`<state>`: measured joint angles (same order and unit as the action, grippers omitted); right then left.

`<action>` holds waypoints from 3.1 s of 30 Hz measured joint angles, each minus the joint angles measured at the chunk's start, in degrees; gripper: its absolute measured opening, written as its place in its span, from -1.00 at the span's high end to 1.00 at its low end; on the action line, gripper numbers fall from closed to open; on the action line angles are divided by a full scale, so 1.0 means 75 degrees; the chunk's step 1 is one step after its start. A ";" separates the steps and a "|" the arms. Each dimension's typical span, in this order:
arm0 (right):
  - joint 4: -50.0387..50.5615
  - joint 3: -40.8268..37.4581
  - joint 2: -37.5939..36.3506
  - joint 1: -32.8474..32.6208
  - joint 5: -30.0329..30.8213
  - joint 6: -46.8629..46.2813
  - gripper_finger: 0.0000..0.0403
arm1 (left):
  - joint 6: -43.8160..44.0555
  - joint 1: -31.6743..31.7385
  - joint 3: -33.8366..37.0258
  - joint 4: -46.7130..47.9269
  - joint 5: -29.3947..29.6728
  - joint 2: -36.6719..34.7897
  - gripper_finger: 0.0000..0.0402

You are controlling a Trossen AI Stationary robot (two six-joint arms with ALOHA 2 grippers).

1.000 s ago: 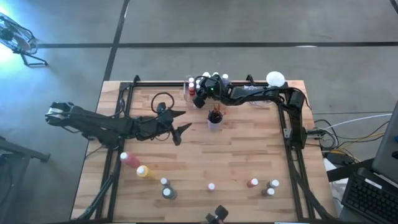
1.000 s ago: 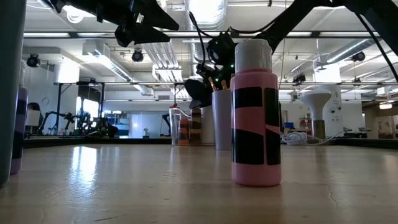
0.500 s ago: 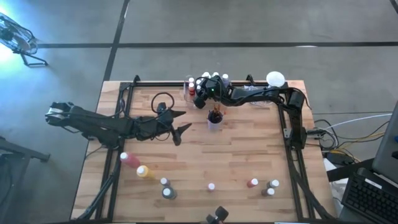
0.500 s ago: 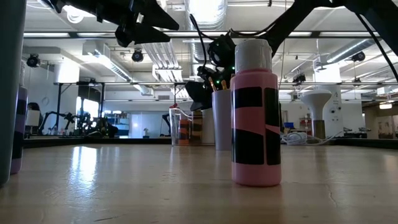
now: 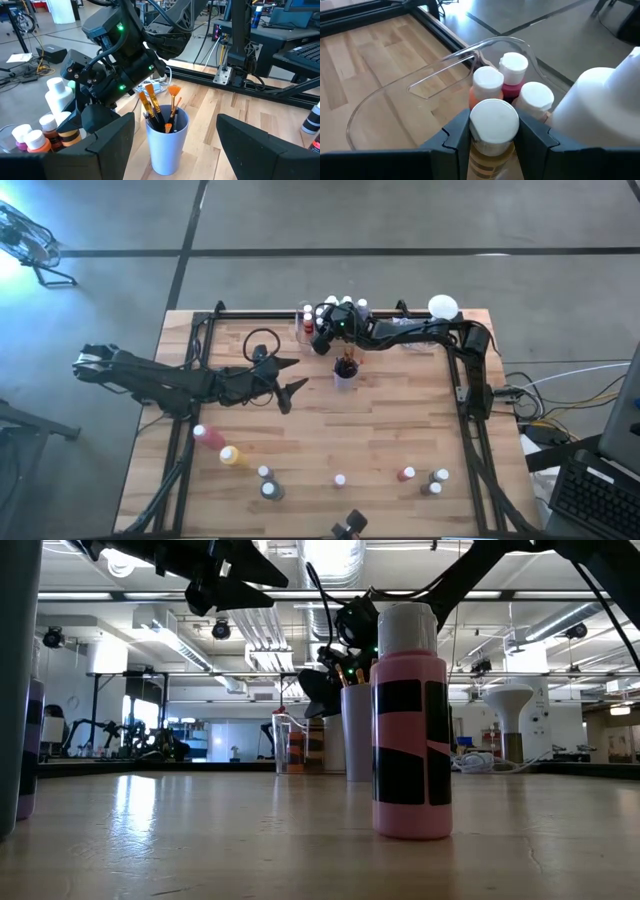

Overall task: Pick & Place Paint Supplies
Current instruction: Put the yellow black paint bottle into the transparent bin, then put the pink paint bottle into the transparent bin

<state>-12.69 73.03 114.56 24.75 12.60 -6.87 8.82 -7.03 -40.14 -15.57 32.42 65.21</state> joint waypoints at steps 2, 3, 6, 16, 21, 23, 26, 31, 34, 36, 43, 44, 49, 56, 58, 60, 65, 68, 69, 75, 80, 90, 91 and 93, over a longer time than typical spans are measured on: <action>-0.0003 0.0000 0.0000 0.0013 0.0005 -0.0003 0.44 | 0.0020 0.0003 0.0000 0.0000 0.0000 0.0000 -0.43; -0.0003 -0.0002 0.0000 0.0017 0.0022 -0.0003 0.44 | 0.0020 0.0000 0.0000 0.0000 -0.0003 0.0000 -0.43; -0.0012 0.0000 0.0000 0.0038 0.0035 -0.0003 0.44 | 0.0020 0.0003 0.0000 0.0000 -0.0006 0.0000 -0.43; -0.0188 0.0000 0.0000 0.0114 0.0046 0.0017 0.38 | 0.0023 0.0001 0.0000 -0.0003 -0.0006 0.0000 -0.43; -0.0208 0.0000 0.0000 0.0143 -0.0022 0.0055 0.43 | 0.0023 0.0000 0.0000 -0.0006 -0.0006 0.0000 -0.43; -0.0286 0.0000 0.0000 0.0156 -0.0117 0.0053 0.43 | 0.0023 0.0000 0.0000 -0.0004 -0.0006 0.0000 -0.43; -0.0347 0.0000 0.0000 0.0163 -0.0117 0.0055 0.38 | 0.0023 0.0001 0.0000 -0.0004 -0.0005 0.0000 -0.43; -0.0347 0.0000 0.0000 0.0174 -0.0119 0.0114 0.33 | 0.0023 0.0001 0.0000 -0.0005 -0.0003 0.0000 -0.43; -0.0347 0.0000 0.0000 0.0178 -0.0119 0.0179 0.37 | 0.0023 0.0000 0.0000 -0.0005 -0.0003 0.0000 -0.43; -0.0347 0.0000 0.0000 0.0178 -0.0122 0.0198 0.39 | 0.0023 0.0000 0.0000 -0.0006 -0.0003 0.0000 -0.43; -0.0359 0.0000 0.0000 0.0175 -0.0140 0.0201 0.26 | 0.0023 0.0000 0.0000 -0.0006 -0.0003 0.0000 -0.43; -0.0365 0.0000 0.0000 0.0176 -0.0140 0.0200 0.23 | 0.0023 0.0000 0.0000 -0.0006 -0.0003 0.0000 -0.43; -0.0364 -0.0011 0.0000 0.0178 -0.0139 0.0196 0.15 | 0.0023 0.0000 0.0000 -0.0003 -0.0003 0.0000 -0.43; -0.0361 -0.0017 0.0000 0.0178 -0.0137 0.0198 0.24 | 0.0021 0.0000 0.0000 -0.0003 -0.0003 0.0000 -0.43; -0.0361 -0.0017 0.0000 0.0178 -0.0137 0.0201 0.29 | 0.0022 0.0000 0.0000 -0.0005 -0.0003 0.0000 -0.43; -0.0360 -0.0020 0.0000 0.0175 -0.0137 0.0200 0.33 | 0.0023 0.0000 0.0000 -0.0003 -0.0003 0.0000 -0.43; -0.0319 -0.0026 -0.0029 0.0131 -0.0137 0.0355 0.41 | 0.0023 0.0000 0.0000 -0.0003 -0.0003 0.0000 -0.43; -0.0264 -0.0026 -0.0134 0.0016 -0.0128 0.0546 0.44 | 0.0023 0.0000 0.0003 0.0008 -0.0003 0.0000 -0.43; -0.0195 -0.0026 -0.0204 -0.0031 -0.0110 0.0604 0.45 | 0.0023 0.0000 0.0003 0.0017 -0.0003 0.0000 -0.43; 0.0170 -0.0026 -0.0795 -0.0380 0.0365 0.1168 0.50 | 0.0015 0.0000 0.0007 0.0021 -0.0004 0.0001 -0.43; 0.0975 -0.0028 -0.1563 -0.0711 0.0643 0.1637 0.57 | 0.0018 0.0000 0.0015 0.0029 -0.0066 0.0003 -0.43; 0.4035 -0.0028 -0.3705 -0.1349 0.1294 0.2015 0.74 | 0.0020 0.0000 0.0015 0.0032 -0.0187 0.0003 -0.43; 0.4356 -0.0029 -0.3929 -0.1406 0.1303 0.2008 0.74 | 0.0020 0.0000 0.0015 0.0040 -0.0187 0.0003 -0.43; 0.5006 -0.0029 -0.4411 -0.1548 0.1314 0.1999 0.74 | 0.0023 0.0000 0.0015 0.0044 -0.0186 0.0003 -0.43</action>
<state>24.86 72.82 81.48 13.14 22.46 8.12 8.99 -7.03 -40.03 -15.24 31.03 65.23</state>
